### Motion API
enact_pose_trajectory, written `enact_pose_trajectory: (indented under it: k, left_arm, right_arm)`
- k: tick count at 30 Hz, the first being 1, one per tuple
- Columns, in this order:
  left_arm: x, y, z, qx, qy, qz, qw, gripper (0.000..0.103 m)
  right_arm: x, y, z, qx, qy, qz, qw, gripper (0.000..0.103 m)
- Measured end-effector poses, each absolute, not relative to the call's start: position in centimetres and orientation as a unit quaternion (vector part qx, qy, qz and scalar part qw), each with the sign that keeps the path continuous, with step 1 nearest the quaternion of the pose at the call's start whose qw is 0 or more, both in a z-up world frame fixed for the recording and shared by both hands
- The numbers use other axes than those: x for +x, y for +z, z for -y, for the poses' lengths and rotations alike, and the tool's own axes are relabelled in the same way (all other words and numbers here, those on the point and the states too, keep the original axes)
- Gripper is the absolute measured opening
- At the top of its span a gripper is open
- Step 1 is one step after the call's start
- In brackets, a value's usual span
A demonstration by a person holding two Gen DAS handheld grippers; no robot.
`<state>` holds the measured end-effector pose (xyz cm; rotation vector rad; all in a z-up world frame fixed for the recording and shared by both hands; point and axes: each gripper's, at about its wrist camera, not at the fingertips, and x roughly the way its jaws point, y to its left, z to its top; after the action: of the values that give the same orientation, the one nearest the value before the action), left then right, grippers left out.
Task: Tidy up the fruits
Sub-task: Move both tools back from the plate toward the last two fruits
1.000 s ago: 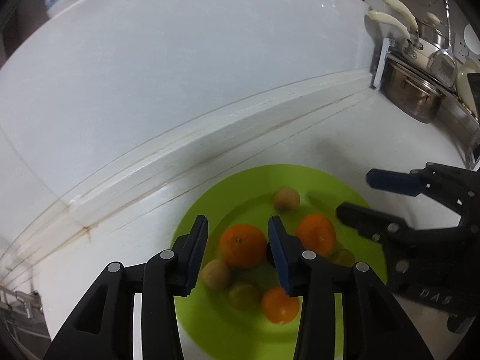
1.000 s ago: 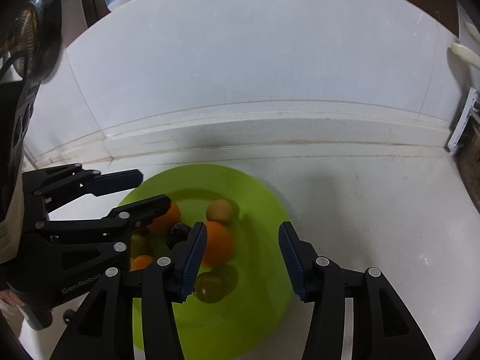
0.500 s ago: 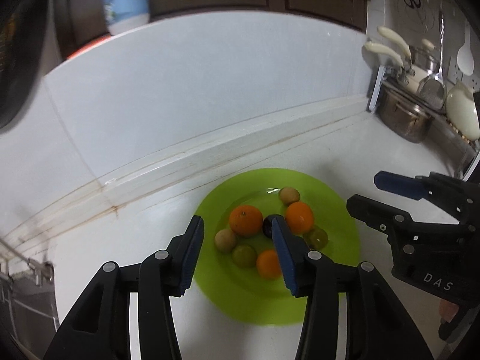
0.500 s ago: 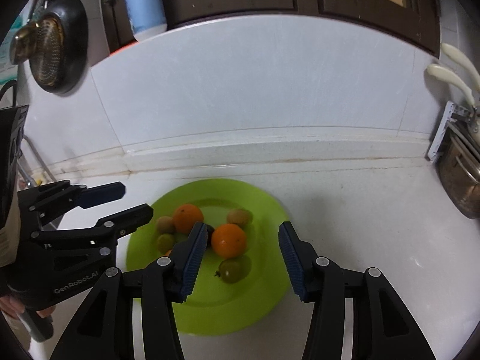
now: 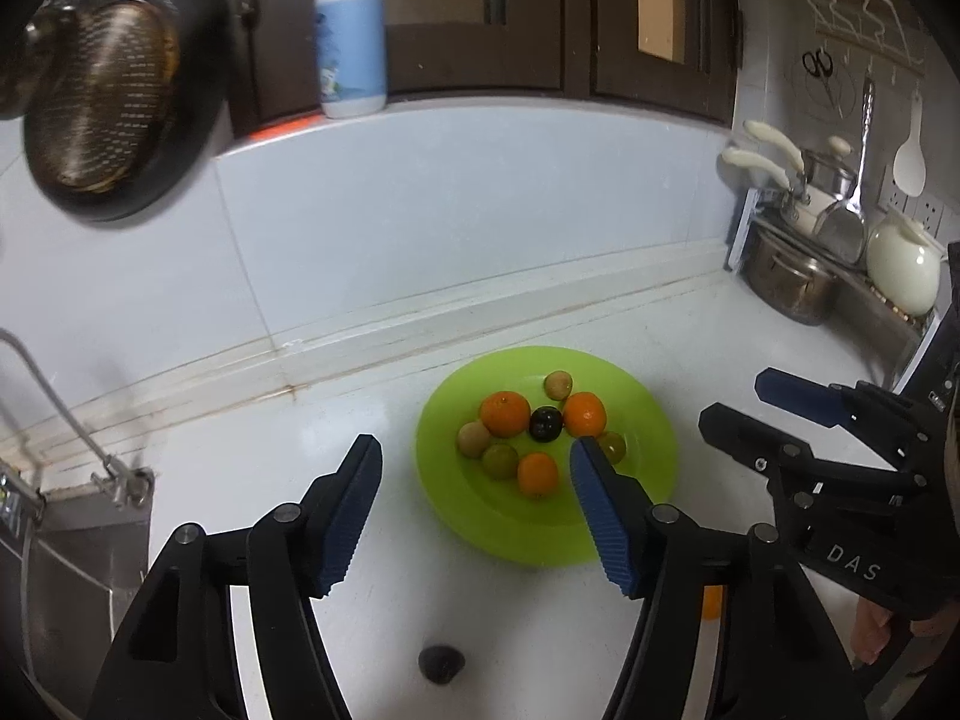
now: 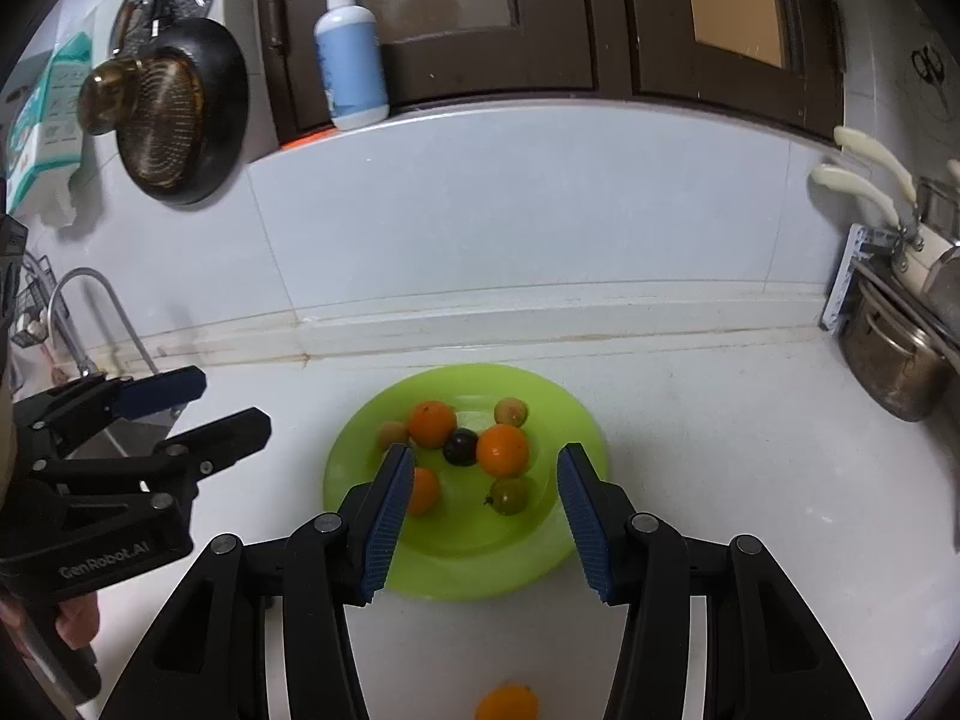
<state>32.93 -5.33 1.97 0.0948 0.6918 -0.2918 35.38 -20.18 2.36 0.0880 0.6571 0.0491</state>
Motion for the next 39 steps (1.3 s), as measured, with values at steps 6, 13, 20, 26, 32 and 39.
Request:
enact_pose_trajectory:
  k: [6, 13, 20, 26, 32, 39]
  left_arm:
    - [30.5, 2.6, 4.1, 0.047, -0.126, -0.325, 0.936, 0.072]
    - [28.5, 1.9, 2.5, 0.024, -0.110, -0.329, 0.937, 0.079]
    - [27.7, 0.0, 1.7, 0.031, -0.093, -0.348, 0.932, 0.079]
    - [27.2, -1.4, 1.4, 0.041, -0.084, -0.360, 0.928, 0.079]
    - [27.3, -3.4, 1.0, 0.046, -0.080, -0.380, 0.920, 0.079]
    - [27.0, -5.4, 0.5, 0.051, -0.083, -0.406, 0.909, 0.079]
  right_arm:
    - [33.5, 3.2, 18.9, 0.039, 0.015, -0.307, 0.951, 0.061]
    - [31.3, 3.0, 18.1, 0.043, 0.007, -0.304, 0.952, 0.067]
    - [30.3, 1.5, 17.8, 0.046, -0.012, -0.321, 0.946, 0.067]
    - [29.9, 0.0, 17.8, 0.055, -0.021, -0.340, 0.939, 0.067]
    - [29.8, -1.6, 17.6, 0.052, -0.030, -0.362, 0.930, 0.067]
    - [29.3, -3.6, 17.1, 0.048, -0.036, -0.387, 0.920, 0.067]
